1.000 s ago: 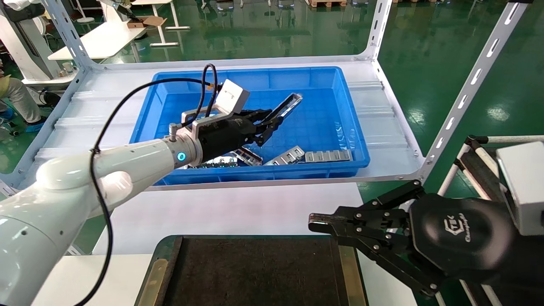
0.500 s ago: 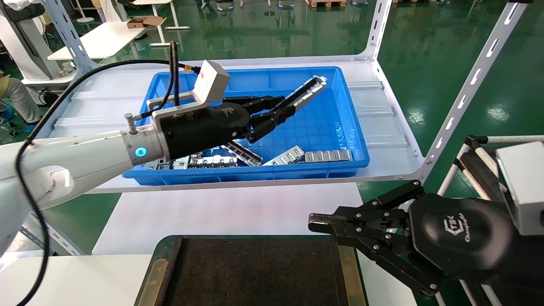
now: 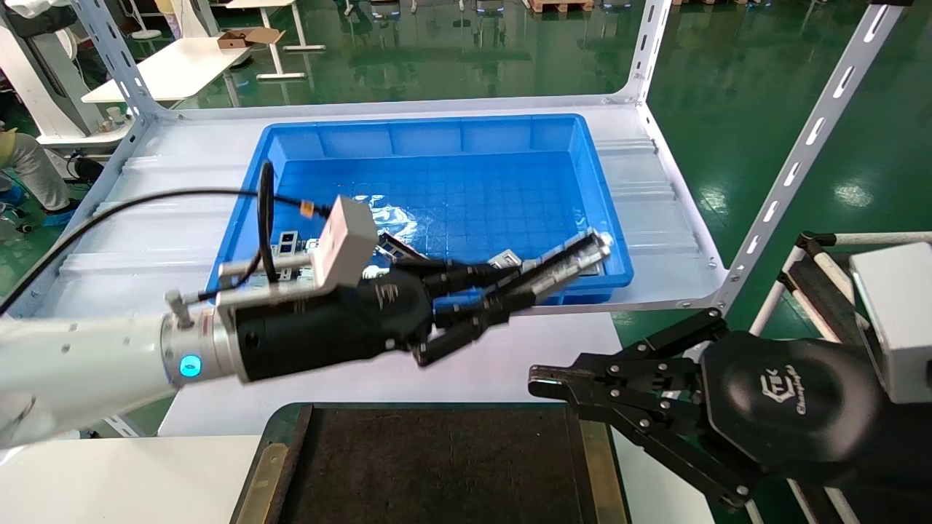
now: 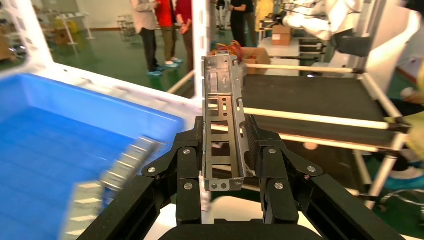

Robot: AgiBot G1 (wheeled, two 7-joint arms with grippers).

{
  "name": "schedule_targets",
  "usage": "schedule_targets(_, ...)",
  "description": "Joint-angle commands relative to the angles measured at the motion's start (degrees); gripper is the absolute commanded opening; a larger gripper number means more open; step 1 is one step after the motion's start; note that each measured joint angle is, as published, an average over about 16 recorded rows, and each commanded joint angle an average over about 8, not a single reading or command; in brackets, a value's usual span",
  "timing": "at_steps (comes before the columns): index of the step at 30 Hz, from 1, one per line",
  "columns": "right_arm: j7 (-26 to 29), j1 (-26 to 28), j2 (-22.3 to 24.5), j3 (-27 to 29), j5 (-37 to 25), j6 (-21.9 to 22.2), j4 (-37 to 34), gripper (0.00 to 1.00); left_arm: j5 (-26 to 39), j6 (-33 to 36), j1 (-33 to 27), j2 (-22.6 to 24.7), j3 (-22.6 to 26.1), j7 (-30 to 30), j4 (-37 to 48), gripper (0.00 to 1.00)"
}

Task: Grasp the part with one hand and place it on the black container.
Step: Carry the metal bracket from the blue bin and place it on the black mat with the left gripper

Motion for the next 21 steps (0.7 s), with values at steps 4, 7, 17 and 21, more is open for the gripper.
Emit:
schedule_targets(4,0.00,0.00,0.00,0.00,0.00,0.00,0.00,0.00,-0.17,-6.09,7.11,-4.93,0.54,-3.76,-13.19,0.00)
schedule_targets(7,0.00,0.00,0.00,0.00,0.00,0.00,0.00,0.00,0.38,-10.43,11.04,-7.17,1.26,-5.58,-19.08,0.00)
schedule_targets(17,0.00,0.00,0.00,-0.01,0.00,0.00,0.00,0.00,0.39,-19.70,21.10,-7.68,3.57,-7.99,-23.00,0.00)
schedule_targets(21,0.00,0.00,0.00,-0.01,0.01,0.00,0.00,0.00,0.61,-23.91,24.44,-6.56,4.34,-8.24,-23.05,0.00)
